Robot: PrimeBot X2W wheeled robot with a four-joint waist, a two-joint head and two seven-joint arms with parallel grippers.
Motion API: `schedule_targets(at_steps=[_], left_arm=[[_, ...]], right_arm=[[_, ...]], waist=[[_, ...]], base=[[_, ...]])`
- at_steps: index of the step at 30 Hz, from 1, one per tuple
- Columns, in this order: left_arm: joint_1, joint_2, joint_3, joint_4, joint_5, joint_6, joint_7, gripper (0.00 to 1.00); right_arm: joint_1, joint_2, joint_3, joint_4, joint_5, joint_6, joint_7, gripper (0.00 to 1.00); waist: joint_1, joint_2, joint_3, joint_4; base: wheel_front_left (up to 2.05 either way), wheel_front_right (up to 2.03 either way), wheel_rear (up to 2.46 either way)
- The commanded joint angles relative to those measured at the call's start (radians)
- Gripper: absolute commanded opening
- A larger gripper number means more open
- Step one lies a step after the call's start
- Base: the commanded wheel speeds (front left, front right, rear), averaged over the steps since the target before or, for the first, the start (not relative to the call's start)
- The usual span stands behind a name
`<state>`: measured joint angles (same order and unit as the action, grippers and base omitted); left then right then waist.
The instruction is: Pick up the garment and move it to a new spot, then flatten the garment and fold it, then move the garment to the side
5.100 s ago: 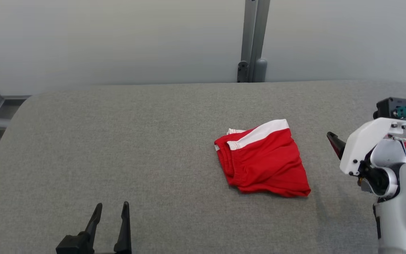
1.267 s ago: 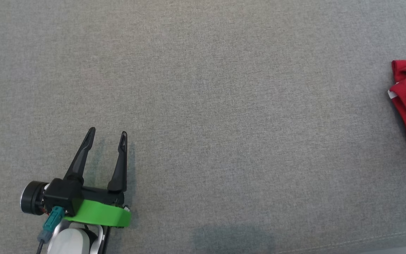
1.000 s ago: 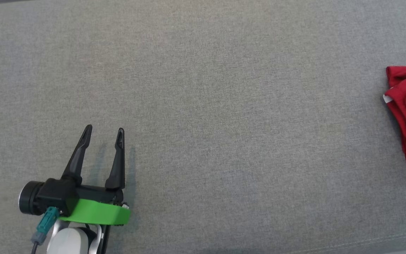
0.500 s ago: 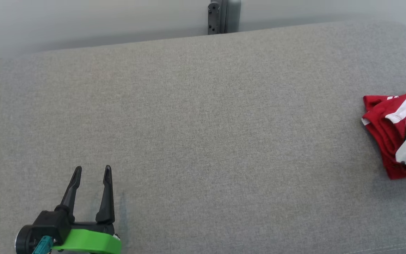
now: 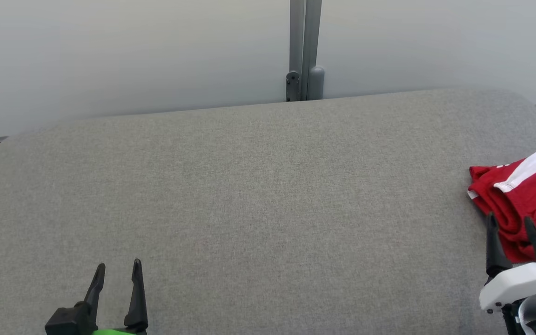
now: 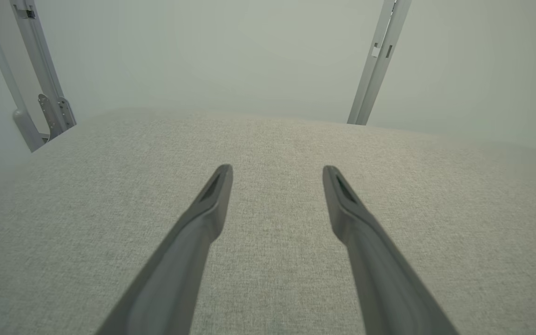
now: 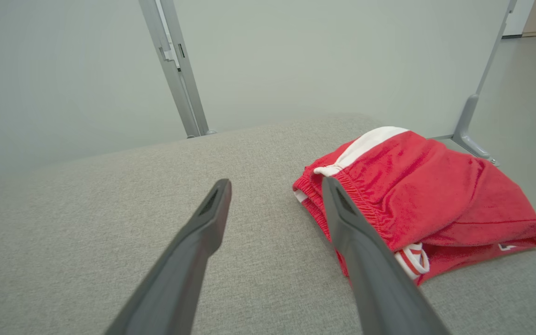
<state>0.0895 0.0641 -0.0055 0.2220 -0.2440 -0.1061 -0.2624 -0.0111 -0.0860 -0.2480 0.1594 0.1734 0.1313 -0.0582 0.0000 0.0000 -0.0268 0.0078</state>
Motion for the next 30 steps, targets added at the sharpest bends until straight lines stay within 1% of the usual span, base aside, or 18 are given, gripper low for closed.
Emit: schedule_targets(at_steps=[1, 7, 12, 19, 30], left_arm=[[0.015, 0.000, 0.002, 0.021, 0.007, -0.004, -0.002, 1.00], [0.024, -0.005, 0.008, 0.068, 0.013, -0.006, -0.002, 1.00], [0.027, -0.008, 0.000, 0.101, 0.016, -0.006, -0.002, 1.00], [0.041, -0.011, 0.003, 0.117, 0.021, -0.007, -0.002, 1.00], [0.049, -0.013, 0.000, 0.096, 0.031, -0.011, -0.002, 1.00]], right_arm=[[0.033, 0.004, 0.016, -0.028, -0.012, -0.001, -0.008, 1.00], [0.117, 0.013, 0.108, -0.096, -0.049, -0.001, -0.038, 1.00], [0.170, 0.017, 0.151, -0.119, -0.074, -0.001, -0.098, 1.00], [0.215, 0.025, 0.164, -0.086, -0.094, -0.001, -0.137, 1.00], [0.227, 0.034, 0.162, -0.052, -0.076, -0.001, -0.169, 1.00]], waist=[[0.0000, 0.0000, -0.032, 0.017], [0.0000, 0.0000, -0.061, 0.027], [0.0000, 0.0000, -0.079, 0.050], [0.0000, 0.0000, -0.096, 0.062], [0.0000, 0.0000, -0.103, 0.067]], base=[[0.00, 0.00, 0.00], [0.00, 0.00, 0.00], [0.00, 0.00, 0.00], [0.00, 0.00, 0.00], [0.00, 0.00, 0.00]])
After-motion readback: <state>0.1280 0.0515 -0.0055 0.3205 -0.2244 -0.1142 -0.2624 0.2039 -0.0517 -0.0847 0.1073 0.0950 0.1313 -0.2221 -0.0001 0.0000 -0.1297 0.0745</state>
